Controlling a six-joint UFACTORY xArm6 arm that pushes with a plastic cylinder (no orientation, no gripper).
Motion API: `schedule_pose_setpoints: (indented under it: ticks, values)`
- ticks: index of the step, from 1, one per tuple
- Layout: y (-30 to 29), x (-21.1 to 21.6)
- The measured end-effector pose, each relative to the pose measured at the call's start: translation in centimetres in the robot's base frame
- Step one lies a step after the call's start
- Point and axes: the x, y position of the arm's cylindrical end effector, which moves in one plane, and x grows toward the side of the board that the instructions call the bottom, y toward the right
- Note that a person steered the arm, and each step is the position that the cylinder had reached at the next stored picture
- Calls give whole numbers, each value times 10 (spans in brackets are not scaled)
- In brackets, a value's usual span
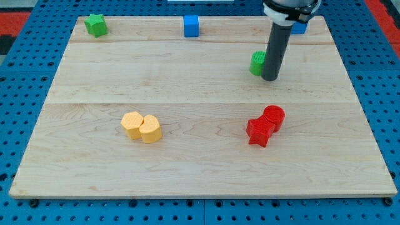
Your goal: Push green star closer to the green circle
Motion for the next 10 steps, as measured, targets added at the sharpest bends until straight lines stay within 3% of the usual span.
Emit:
schedule_pose_setpoints:
  ticks: [2, 6, 10]
  values:
    - [-142, -11]
    - [-426, -82]
    - [-426, -100]
